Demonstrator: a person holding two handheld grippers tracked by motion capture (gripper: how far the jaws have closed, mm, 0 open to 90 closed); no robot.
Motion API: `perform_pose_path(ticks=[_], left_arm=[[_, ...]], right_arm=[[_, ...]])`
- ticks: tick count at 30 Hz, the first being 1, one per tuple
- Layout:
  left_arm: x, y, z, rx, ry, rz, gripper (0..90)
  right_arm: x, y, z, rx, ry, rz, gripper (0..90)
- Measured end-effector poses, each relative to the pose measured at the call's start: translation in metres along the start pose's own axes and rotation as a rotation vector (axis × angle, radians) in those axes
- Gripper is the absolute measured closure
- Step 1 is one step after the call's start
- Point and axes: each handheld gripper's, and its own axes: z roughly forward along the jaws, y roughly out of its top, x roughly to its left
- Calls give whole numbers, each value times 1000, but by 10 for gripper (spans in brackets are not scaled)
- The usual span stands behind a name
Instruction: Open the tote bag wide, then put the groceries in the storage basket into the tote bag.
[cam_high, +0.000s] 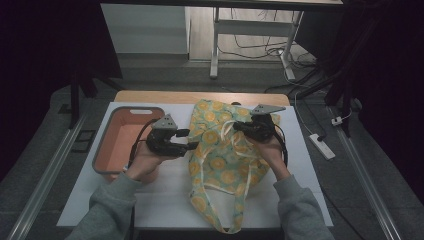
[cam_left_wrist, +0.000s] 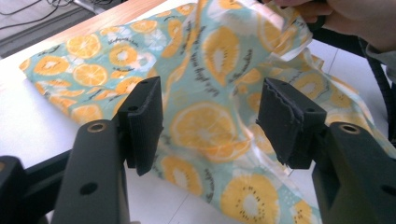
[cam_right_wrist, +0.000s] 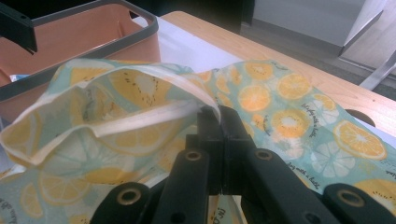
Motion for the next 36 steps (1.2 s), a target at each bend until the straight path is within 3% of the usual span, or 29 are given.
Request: perform_pose_path(ticks=[8,13,19,23,27,31,36], left_arm=[[11,-6,-9,27,8,-18,403],[18,-9,-16,46,36,-17,403],[33,-14,-31,86,106,-26,396],[46,-18,-40,85,131,-79,393],[56,-23,-40,116,149,-105,376],[65,-28,-37,166,218,-125,325],[77,-35,-36,200,275,-165,277]], right_arm=[[8,2,0,6,18,-17,889],[14,3,1,7,29,-31,888],[12,2,1,12,42,-20,888],[11,1,2,15,47,-20,888],[11,0,2,18,50,-15,888],[12,0,2,23,55,-18,888],[13,-1,1,27,54,-25,887]])
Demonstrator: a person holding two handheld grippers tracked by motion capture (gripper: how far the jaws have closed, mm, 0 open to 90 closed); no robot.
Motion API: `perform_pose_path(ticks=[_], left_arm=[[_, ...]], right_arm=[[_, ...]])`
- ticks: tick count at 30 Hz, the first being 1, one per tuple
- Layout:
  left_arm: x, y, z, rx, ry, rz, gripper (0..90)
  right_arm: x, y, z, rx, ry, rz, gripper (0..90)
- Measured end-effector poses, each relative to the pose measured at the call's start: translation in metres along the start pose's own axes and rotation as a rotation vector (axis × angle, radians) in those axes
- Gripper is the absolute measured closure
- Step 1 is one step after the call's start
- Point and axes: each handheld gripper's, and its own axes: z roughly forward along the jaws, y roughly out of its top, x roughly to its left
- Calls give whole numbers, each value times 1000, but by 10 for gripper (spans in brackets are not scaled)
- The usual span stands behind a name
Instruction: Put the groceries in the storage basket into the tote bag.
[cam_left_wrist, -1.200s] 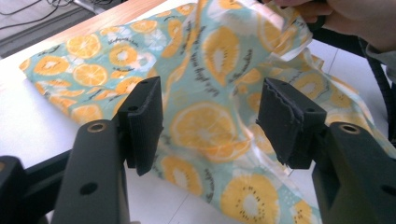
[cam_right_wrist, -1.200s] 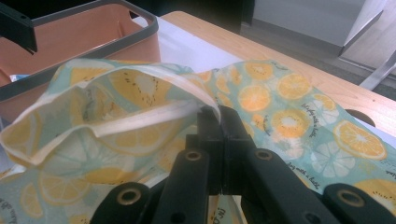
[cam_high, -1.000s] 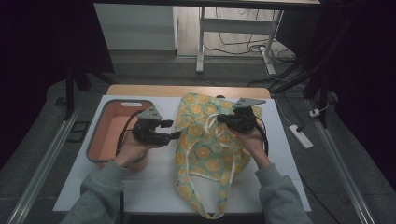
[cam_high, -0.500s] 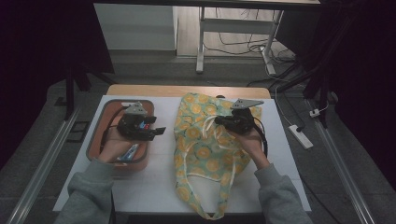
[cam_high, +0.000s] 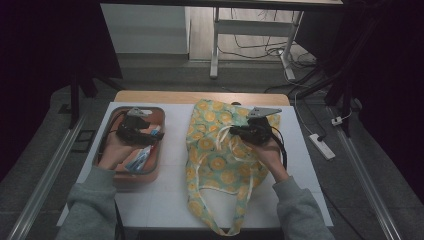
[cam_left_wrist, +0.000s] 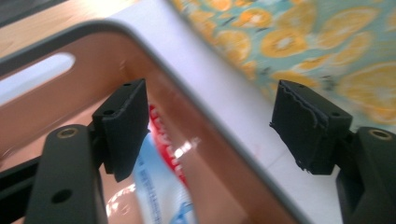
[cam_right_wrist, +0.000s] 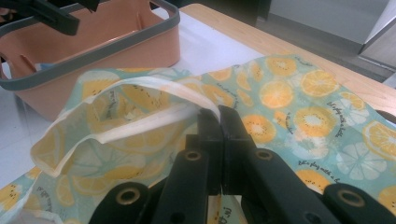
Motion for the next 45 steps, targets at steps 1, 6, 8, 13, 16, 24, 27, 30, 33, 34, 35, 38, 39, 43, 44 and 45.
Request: perform_pose_path(ticks=[1,6,8,13,16,24,27,30,33,34,35,38,39,43,44,45], left_arm=[[3,-1,1,10,7,-8,273],[16,-8,9,67,76,-38,239],[22,-11,11,84,95,-53,232],[35,-18,18,120,125,-106,220],[39,-21,23,142,117,-120,219],[34,-23,36,253,47,-92,219],[33,-24,43,292,43,-79,205],[32,-26,52,336,40,-73,188],[32,-28,61,367,37,-67,181],[32,-28,64,372,38,-66,183],[31,-29,66,376,37,-68,191],[29,-30,71,396,46,-58,212],[29,-30,73,404,53,-60,232],[31,-32,74,418,55,-70,362],[32,-32,74,420,53,-75,375],[32,-32,73,424,54,-77,385]], right_arm=[[0,0,0,0,0,0,888],[-1,-1,1,4,5,7,887],[0,-1,1,8,5,5,887],[0,-2,2,11,7,5,887],[-1,-3,3,17,7,5,887],[-1,-6,5,24,7,8,886],[-1,-6,6,26,8,8,886],[-1,-7,6,27,7,10,886],[-1,-7,7,29,6,10,886],[-1,-7,7,31,5,10,886],[-1,-7,7,31,5,11,886],[-1,-7,7,31,6,12,886],[-2,-7,7,30,8,13,886],[-2,-8,7,31,8,14,886],[-2,-8,7,31,9,14,886],[-2,-8,7,32,9,14,886]])
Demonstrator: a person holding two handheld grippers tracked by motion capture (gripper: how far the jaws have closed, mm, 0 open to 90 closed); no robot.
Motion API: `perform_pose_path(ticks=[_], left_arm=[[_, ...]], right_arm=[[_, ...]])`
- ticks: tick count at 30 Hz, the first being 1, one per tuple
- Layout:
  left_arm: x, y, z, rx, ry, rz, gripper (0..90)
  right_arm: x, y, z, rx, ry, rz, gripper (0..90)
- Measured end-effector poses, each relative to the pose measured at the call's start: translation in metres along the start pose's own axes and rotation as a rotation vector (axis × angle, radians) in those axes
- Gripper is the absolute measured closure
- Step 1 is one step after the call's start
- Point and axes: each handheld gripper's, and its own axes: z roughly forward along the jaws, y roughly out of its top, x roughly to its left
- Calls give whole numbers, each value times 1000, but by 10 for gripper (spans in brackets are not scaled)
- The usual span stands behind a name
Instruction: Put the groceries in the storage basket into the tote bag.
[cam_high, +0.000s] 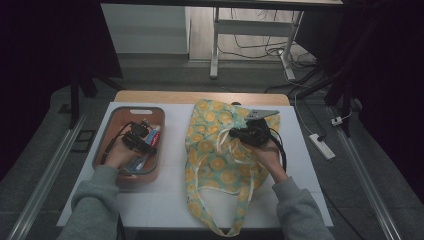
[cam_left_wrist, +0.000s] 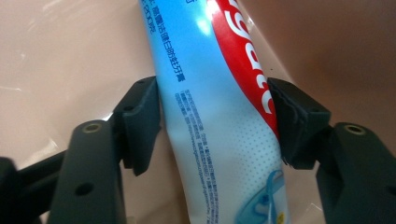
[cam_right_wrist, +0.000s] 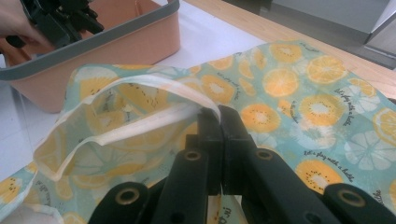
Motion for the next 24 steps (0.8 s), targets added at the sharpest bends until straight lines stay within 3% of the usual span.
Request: perform_pose_path(ticks=[3,12,19,24], left_arm=[[2,-1,-1,-2,9,-16,455],[8,-1,-3,2,2,-35,534],[20,-6,-8,-42,-49,-72,699],[22,-8,-10,-61,-64,-79,737]], right_arm=[[0,0,0,0,-1,0,886],[1,0,0,1,-2,0,886],[-1,-2,0,3,-4,2,884],[-1,-1,0,4,-3,0,884]])
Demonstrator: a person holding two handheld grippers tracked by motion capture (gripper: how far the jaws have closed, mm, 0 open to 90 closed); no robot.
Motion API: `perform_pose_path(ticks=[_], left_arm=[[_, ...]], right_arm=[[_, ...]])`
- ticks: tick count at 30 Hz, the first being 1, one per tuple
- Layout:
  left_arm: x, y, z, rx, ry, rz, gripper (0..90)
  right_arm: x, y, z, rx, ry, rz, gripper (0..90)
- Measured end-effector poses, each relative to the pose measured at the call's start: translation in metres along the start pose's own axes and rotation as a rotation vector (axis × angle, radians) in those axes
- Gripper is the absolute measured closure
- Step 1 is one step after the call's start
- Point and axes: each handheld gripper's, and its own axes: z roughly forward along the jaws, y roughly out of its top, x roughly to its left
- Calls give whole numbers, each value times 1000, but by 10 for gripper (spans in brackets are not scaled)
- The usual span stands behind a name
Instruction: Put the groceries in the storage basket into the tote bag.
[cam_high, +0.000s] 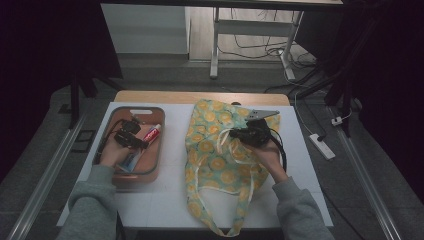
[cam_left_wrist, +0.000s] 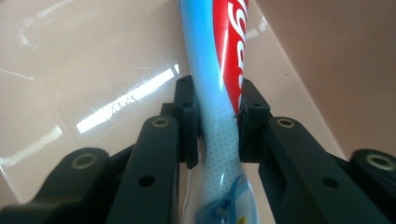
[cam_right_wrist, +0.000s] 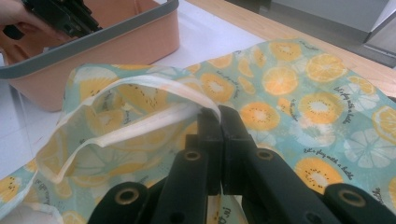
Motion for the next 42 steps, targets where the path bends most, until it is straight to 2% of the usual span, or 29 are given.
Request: perform_pose_path(ticks=[3,7,11,20,24,28,30,37,40,42], left_arm=[[2,-1,-2,-4,-6,-2,744],[5,-3,-5,-22,11,-7,747],[9,-6,-17,-73,-21,-15,748],[4,-6,-49,-208,-97,12,751],[7,-8,-58,-257,-100,6,752],[8,-12,-70,-323,-82,7,752],[8,-13,-77,-361,-95,10,752],[-2,-14,-99,-462,-195,36,752],[-12,-13,-105,-495,-196,69,752],[-19,-12,-109,-506,-211,90,752]], right_arm=[[-1,0,0,-2,0,0,884],[-2,0,0,-3,-1,5,884],[-2,0,-1,-4,-3,5,884],[0,0,-1,-7,-2,-1,884],[-1,0,-2,-9,-2,0,884],[-1,0,-3,-9,-3,1,884],[-1,0,-3,-9,-3,1,884],[-1,0,-3,-9,-3,2,884],[-1,0,-3,-8,-3,2,884],[-1,0,-3,-8,-3,2,884]])
